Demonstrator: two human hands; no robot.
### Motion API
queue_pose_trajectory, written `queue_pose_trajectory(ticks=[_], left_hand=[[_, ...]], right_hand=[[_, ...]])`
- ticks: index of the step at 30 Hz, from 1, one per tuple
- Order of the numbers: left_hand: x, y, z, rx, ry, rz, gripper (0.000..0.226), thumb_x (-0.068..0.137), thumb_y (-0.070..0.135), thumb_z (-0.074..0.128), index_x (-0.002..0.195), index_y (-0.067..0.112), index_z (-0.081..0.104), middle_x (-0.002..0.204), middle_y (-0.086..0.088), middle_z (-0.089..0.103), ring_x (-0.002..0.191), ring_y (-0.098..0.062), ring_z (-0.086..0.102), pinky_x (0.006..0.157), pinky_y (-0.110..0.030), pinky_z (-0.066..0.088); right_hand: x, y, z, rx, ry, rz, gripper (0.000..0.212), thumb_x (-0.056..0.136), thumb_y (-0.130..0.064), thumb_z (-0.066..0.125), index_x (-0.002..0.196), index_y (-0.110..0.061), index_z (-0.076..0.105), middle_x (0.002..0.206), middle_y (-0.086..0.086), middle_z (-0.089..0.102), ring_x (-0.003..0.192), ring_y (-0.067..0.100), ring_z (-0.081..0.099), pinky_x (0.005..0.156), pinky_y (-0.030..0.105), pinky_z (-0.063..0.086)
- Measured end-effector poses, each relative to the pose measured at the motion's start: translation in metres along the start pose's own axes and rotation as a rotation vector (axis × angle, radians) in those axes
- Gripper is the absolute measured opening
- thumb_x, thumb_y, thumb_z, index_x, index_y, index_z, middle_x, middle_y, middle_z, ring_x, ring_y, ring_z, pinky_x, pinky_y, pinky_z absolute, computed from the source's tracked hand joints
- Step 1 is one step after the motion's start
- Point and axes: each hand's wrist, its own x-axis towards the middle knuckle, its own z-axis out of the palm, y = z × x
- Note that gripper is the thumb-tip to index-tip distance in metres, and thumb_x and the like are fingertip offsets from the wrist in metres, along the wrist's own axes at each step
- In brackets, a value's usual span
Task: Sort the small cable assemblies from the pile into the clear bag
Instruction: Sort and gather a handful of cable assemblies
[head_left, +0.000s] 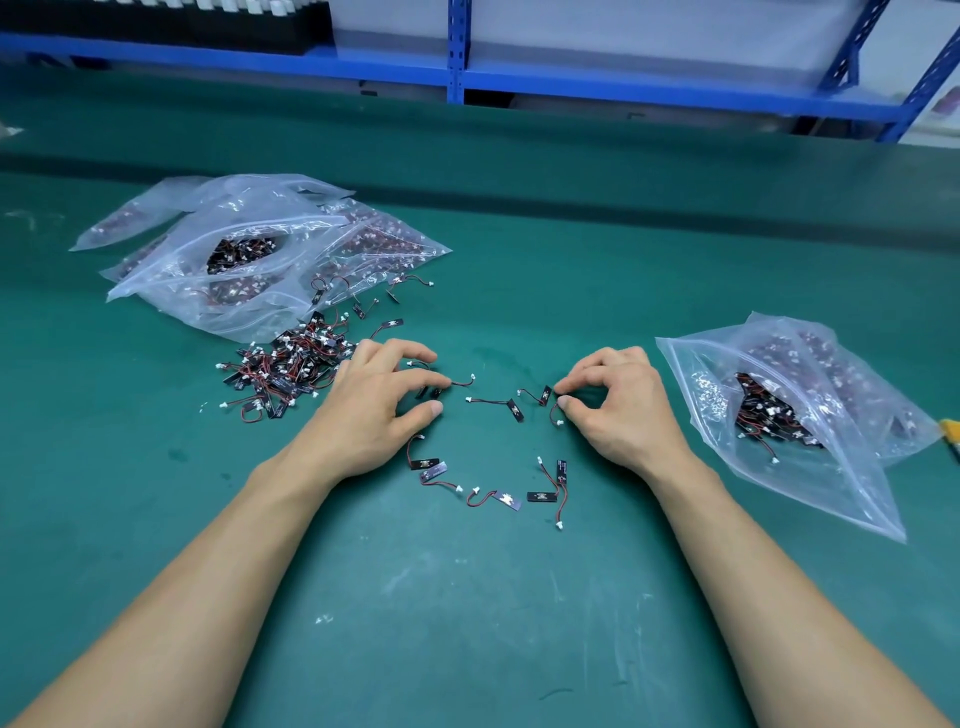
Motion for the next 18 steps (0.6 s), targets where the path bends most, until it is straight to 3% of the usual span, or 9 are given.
queue_pose_trajectory(ticks=[1,5,9,13,18], left_hand=[[0.0001,0.0002,-0.0004,-0.010,0.006,0.001,0.025,0.094,0.036,0.065,0.118,0.032,0.070,0.131,0.015,0.050,0.105,-0.009,0.031,0.103,-0.041,0.032],[0.0014,0.0009,-0.0023,-0.079,0.066,-0.002,0.021,0.094,0.025,0.066,0.114,0.026,0.071,0.126,0.011,0.054,0.106,-0.014,0.037,0.104,-0.042,0.034],[0.0036,-0.0008,-0.0034,-0.119,0.134,-0.089,0.026,0.095,0.008,0.060,0.117,0.019,0.069,0.123,0.004,0.057,0.109,-0.021,0.044,0.102,-0.032,0.033],[0.0043,-0.0042,-0.0037,-0.125,0.134,-0.180,0.037,0.094,-0.005,0.048,0.122,0.014,0.064,0.124,-0.003,0.058,0.113,-0.027,0.049,0.106,-0.040,0.036],[0.0043,-0.0063,-0.0019,-0.114,0.130,-0.201,0.043,0.093,-0.008,0.044,0.126,0.013,0.062,0.124,-0.004,0.060,0.114,-0.026,0.051,0.106,-0.039,0.037]], right_hand=[[0.0001,0.0010,-0.0017,-0.005,-0.008,-0.003,0.013,0.083,-0.016,0.076,0.085,-0.029,0.078,0.093,-0.016,0.063,0.104,0.014,0.046,0.095,0.022,0.035],[-0.0014,0.0036,-0.0053,0.024,-0.036,-0.014,0.020,0.082,-0.010,0.074,0.081,-0.029,0.077,0.092,-0.015,0.067,0.099,0.013,0.051,0.082,0.004,0.033],[-0.0007,0.0044,-0.0049,0.144,0.023,0.034,0.030,0.081,-0.001,0.069,0.079,-0.031,0.074,0.082,-0.018,0.064,0.085,0.006,0.054,0.073,0.009,0.036],[0.0024,0.0063,-0.0033,0.239,0.080,0.108,0.037,0.083,0.005,0.062,0.078,-0.030,0.072,0.077,-0.013,0.062,0.068,0.000,0.053,0.062,0.010,0.036],[0.0042,0.0092,-0.0018,0.229,0.081,0.131,0.038,0.082,0.008,0.056,0.081,-0.026,0.073,0.081,-0.010,0.066,0.067,0.000,0.053,0.061,0.009,0.037]])
